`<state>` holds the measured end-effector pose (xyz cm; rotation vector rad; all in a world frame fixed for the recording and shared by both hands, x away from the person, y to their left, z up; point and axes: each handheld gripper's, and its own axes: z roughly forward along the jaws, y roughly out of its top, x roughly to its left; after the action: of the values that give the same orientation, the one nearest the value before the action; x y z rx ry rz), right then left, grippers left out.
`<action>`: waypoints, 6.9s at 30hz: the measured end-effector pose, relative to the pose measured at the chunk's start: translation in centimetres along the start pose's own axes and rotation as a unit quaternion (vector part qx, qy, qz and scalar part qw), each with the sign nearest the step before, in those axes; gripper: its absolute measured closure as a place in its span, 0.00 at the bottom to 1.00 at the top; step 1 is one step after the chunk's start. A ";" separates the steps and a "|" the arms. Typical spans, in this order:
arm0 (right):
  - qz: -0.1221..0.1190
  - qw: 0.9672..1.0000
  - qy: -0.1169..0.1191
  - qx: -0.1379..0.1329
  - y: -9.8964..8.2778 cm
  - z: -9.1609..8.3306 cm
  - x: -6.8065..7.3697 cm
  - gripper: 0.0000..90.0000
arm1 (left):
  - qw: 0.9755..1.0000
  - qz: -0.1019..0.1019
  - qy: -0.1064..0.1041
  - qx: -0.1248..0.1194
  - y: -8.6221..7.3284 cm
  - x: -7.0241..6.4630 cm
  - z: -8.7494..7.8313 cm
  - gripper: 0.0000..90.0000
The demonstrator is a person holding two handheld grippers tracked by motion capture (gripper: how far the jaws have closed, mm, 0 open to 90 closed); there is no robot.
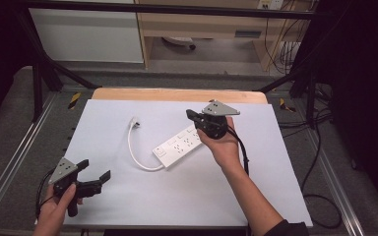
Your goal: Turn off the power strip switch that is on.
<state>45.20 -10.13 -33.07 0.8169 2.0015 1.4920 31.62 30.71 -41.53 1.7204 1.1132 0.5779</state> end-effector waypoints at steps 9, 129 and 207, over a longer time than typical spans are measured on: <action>0.000 1.000 0.006 0.008 -0.1 1.0 0.2 1.00 | 1.000 0.000 0.000 0.000 0.0 0.0 0.0 0.07; 0.008 0.989 0.047 0.140 -6.6 7.6 2.2 1.00 | 1.000 0.000 0.000 -0.004 0.1 0.2 -0.2 0.07; 0.028 0.985 0.031 0.168 -8.6 9.3 1.6 1.00 | 1.000 0.001 0.000 -0.006 0.1 0.3 -0.2 0.07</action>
<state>49.29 -4.69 -43.87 0.9787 2.3320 1.2383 31.65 31.03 -41.42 1.7109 1.1066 0.5856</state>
